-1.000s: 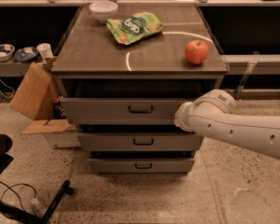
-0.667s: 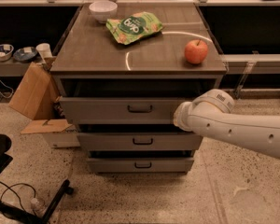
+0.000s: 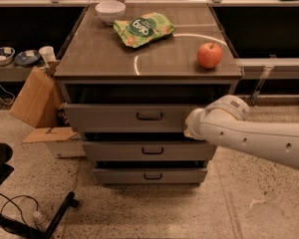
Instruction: Close top drawer
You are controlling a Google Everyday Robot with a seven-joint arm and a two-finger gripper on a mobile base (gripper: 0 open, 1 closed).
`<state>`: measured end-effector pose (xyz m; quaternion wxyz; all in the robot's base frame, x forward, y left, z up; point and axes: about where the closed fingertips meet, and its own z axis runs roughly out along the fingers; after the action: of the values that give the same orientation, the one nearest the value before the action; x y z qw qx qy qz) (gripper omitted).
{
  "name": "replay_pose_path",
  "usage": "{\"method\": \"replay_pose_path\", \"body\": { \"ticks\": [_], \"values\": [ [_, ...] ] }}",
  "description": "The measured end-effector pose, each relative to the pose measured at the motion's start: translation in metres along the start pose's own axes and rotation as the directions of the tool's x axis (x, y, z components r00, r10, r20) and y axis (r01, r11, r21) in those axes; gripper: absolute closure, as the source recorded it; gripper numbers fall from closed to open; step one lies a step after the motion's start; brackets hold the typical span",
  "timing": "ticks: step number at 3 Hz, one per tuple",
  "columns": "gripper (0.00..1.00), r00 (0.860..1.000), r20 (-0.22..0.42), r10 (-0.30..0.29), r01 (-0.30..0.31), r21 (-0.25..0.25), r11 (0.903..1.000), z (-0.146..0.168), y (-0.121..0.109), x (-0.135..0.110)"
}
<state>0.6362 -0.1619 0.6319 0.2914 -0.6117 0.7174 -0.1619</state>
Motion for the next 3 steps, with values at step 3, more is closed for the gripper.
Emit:
{"method": "replay_pose_path", "body": {
  "ticks": [3],
  "values": [
    [0.15,1.000,0.000,0.000,0.000,0.000,1.0000,0.0000,0.0000,0.0000]
  ]
}}
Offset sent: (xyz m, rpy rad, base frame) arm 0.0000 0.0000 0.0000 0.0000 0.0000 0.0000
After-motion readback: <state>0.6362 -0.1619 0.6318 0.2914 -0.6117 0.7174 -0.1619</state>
